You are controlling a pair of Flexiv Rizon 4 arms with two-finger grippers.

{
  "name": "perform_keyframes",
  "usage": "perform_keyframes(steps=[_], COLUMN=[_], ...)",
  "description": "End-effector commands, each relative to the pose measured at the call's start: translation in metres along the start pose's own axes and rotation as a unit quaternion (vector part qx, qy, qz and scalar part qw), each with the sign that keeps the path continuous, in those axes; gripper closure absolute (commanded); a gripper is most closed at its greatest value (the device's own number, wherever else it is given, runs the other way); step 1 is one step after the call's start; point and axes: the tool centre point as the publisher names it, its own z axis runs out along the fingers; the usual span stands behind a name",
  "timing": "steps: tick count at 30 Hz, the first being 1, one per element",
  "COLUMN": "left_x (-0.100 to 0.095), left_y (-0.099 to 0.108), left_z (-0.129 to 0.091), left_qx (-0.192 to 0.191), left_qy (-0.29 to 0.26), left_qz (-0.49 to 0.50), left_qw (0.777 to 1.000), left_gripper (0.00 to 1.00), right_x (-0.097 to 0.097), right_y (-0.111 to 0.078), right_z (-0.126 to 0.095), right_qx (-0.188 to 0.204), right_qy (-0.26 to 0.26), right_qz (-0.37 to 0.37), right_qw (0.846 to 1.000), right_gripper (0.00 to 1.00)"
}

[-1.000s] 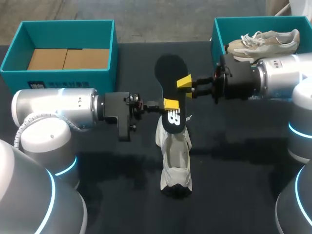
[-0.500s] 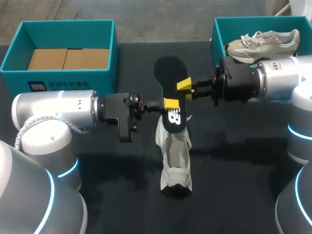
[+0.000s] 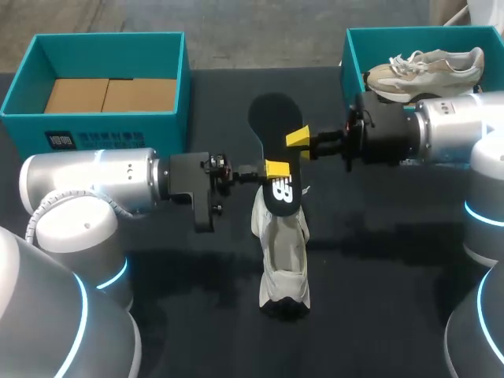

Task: Take the shoe out of the shoebox, open the shoe tongue, remove and reinsert the insole, then place the shoe into the shoebox

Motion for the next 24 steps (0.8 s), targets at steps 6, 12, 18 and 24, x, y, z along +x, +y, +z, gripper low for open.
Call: perform_keyframes(steps=[6, 12, 18, 24], left_x=[0.0014, 0.0016, 0.0012, 0.0019], left_y=[-0.0026, -0.0032, -0.0023, -0.0037], left_z=[0.0022, 0.0031, 0.0028, 0.0041], left_qx=[-0.009, -0.012, -0.017, -0.013], left_qy=[-0.002, -0.003, -0.002, -0.004], left_qz=[0.003, 0.004, 0.006, 0.002], left_qw=[1.0, 1.0, 1.0, 1.0], left_gripper=[1.0, 1.0, 1.0, 1.0], right_x=[-0.0005, -0.0002, -0.0002, -0.0007], right_y=[0.0014, 0.0037, 0.0054, 0.0059], right_z=[0.0052, 0.0062, 0.0069, 0.0065], right_qx=[0.0, -0.004, -0.01, -0.013], right_qy=[0.004, 0.006, 0.006, 0.007], right_qz=[0.0, 0.001, 0.002, 0.005], right_qw=[1.0, 1.0, 1.0, 1.0], right_gripper=[0.83, 0.87, 1.0, 1.0])
